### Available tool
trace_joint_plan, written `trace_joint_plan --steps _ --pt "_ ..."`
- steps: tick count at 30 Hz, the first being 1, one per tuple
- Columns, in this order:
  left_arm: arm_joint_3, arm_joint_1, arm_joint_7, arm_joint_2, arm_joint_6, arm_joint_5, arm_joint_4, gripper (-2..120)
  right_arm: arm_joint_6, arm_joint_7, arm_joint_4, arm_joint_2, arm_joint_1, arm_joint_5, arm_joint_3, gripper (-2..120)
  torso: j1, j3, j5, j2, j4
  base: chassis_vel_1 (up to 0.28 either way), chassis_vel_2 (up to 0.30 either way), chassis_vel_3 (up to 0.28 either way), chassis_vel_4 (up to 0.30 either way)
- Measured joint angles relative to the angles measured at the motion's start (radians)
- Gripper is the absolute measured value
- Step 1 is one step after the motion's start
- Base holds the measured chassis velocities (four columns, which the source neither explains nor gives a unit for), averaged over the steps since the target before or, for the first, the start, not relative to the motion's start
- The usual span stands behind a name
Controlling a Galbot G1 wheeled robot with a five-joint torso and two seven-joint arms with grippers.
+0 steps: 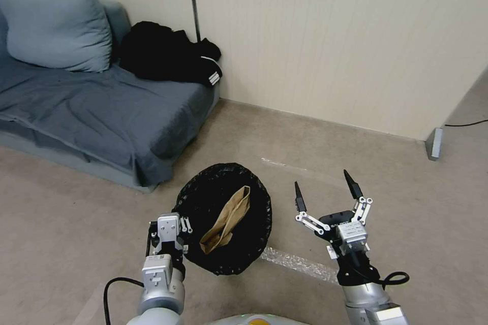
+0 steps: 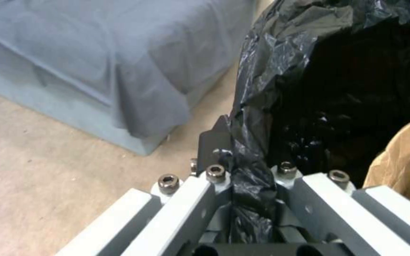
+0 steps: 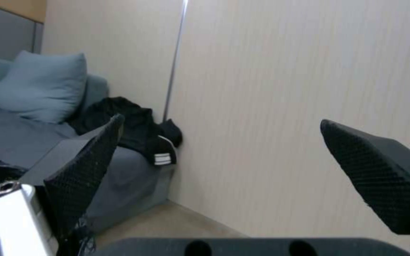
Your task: Pick up the trash bin, then pick up the garbage from the floor and place it into the trash bin.
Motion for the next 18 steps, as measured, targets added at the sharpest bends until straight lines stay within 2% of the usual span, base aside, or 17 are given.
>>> trace_joint_plan --steps 6,18 --pt "0.005 0.007 -0.001 -0.001 0.004 -0.012 -0.005 1 -0.012 0.025 0.005 -0.005 -0.001 0.054 -0.044 100 0.000 0.000 -0.0001 0.000 0.0000 0.072 0.068 0.077 0.072" --pt "0.005 0.006 -0.001 -0.003 0.005 -0.014 -0.004 1 -0.002 0.037 -0.017 -0.003 0.019 0.058 -0.056 100 0.000 0.000 0.0000 0.000 0.0001 0.116 0.097 0.114 0.116"
